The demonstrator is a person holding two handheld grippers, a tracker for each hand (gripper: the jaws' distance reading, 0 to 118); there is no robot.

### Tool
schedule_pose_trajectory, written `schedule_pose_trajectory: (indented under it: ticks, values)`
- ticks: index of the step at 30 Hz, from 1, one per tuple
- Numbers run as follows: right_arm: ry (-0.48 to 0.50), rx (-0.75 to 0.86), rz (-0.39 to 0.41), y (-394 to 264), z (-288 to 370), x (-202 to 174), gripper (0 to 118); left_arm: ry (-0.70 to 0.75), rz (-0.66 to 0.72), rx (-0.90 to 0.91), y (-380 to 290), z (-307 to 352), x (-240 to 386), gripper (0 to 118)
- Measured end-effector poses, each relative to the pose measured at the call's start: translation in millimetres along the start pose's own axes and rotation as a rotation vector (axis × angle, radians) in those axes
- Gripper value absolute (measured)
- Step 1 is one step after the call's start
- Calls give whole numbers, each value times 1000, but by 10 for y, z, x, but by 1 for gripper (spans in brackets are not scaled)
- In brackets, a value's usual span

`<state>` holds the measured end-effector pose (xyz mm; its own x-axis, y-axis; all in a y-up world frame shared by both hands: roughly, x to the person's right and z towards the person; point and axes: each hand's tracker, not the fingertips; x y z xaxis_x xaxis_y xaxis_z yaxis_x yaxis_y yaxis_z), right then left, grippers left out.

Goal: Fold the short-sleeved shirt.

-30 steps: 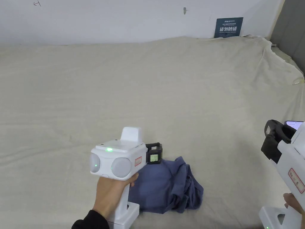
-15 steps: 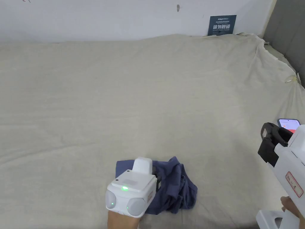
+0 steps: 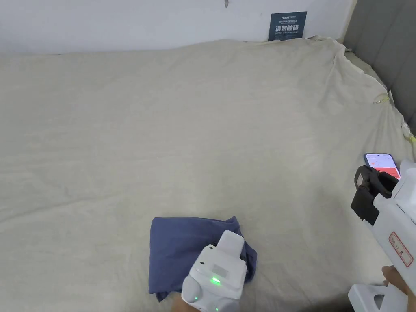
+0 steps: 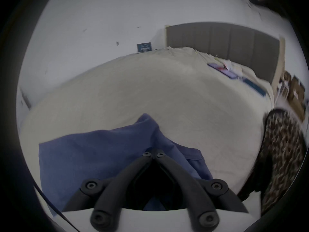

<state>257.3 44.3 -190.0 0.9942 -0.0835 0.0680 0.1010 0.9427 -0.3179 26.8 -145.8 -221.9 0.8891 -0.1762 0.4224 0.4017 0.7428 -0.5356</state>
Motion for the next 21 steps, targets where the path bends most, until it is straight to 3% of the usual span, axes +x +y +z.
schedule_pose_trajectory:
  ticks: [10, 13, 21]
  values:
    - [2, -1, 5, -5, 37, -47, 0, -43, 133, 18, 106, 113, -169, 0]
    - [8, 9, 10, 33, 57, -92, 0, -68, 237, 96, 300, 348, -365, 0]
    - [48, 57, 25, 183, 87, -274, 0, -22, 294, 315, 836, 1103, -1145, 0]
